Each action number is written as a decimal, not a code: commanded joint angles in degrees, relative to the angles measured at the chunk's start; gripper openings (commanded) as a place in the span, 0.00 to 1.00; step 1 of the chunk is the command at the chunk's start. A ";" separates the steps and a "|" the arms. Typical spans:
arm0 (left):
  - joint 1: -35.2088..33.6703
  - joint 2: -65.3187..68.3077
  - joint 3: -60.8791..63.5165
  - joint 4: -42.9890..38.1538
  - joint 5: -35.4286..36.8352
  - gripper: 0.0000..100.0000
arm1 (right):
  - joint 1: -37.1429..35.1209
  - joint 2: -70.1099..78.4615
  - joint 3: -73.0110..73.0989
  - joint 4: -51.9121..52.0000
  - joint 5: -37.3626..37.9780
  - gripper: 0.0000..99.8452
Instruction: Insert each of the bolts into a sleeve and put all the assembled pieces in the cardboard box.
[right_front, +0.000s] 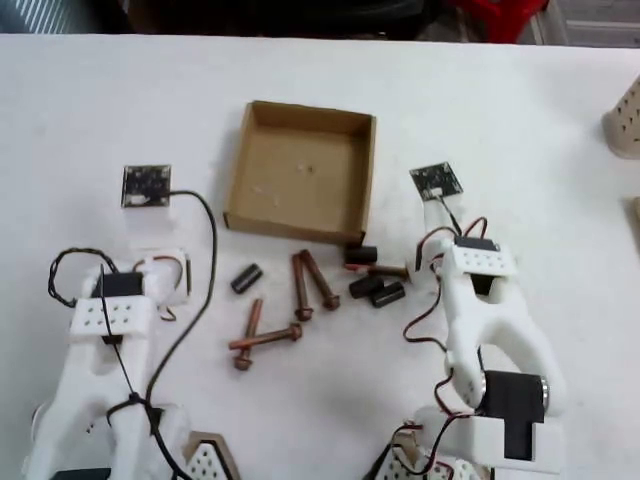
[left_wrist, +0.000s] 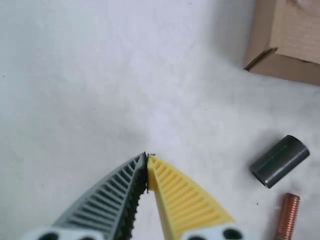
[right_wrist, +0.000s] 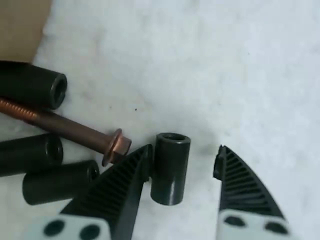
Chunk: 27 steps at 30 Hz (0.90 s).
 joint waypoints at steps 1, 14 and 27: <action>-0.31 0.13 -0.09 -1.14 -0.70 0.02 | -0.48 -2.33 -0.70 -1.54 0.70 0.16; -0.31 0.13 -0.09 -0.88 -0.70 0.02 | -2.42 2.51 -2.37 -0.84 8.09 0.15; -0.22 0.13 0.26 -1.14 -0.62 0.02 | 2.15 -0.22 -4.22 4.62 0.35 0.02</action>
